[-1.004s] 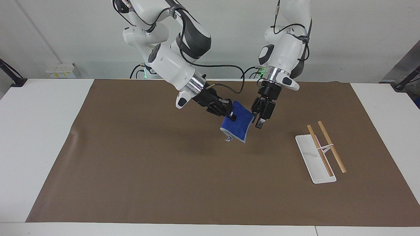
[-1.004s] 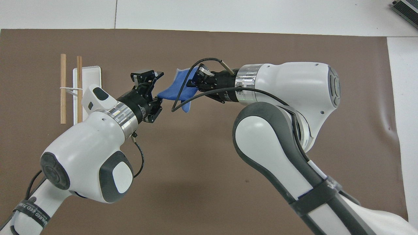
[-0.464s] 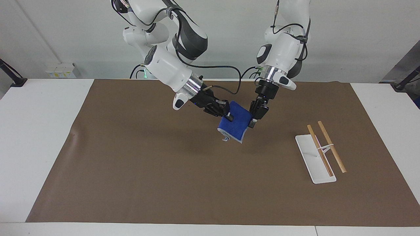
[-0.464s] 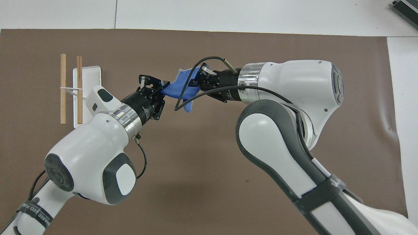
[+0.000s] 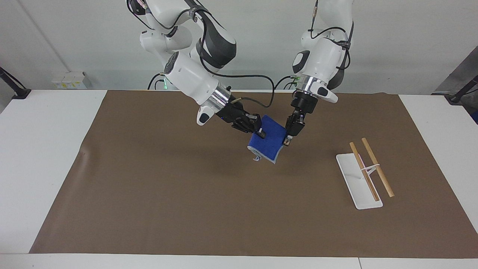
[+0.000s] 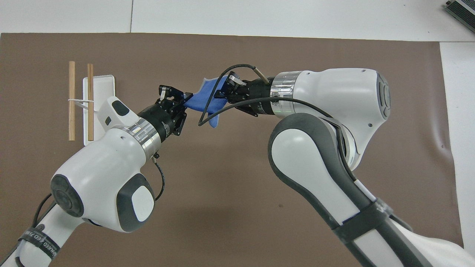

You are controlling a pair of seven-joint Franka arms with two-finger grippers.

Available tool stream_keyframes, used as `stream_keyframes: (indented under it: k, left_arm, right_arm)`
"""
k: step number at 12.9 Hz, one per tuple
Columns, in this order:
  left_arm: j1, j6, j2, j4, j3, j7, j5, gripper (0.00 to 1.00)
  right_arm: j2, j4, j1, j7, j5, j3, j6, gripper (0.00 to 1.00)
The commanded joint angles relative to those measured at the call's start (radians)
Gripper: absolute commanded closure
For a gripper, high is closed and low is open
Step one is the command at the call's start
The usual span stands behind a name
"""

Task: Right arm passes towel to left arm to hang
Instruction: 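Grasp the towel with the left gripper while the right gripper releases, then carry the towel over the sticks with the left gripper while the right withdraws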

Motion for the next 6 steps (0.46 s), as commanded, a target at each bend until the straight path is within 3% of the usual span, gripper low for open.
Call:
stream_keyframes:
  k: [1,4,6]
  left_arm:
    - [0.042,-0.038,0.002,0.005,0.007,0.13,-0.018,1.0]
    - [0.11,-0.045,0.002,0.005,0.007,0.214,-0.018,1.0]
    - [0.18,-0.12,-0.002,0.005,0.008,0.269,-0.018,1.0]
  right_arm:
    - [-0.005,-0.003,-0.023,-0.011,-0.007,-0.004,-0.066,0.28]
    - [-0.048,-0.026,-0.076,-0.005,-0.158,-0.004,-0.126,0.04]
    - [-0.082,-0.026,-0.141,-0.011,-0.343,-0.002,-0.249,0.0]
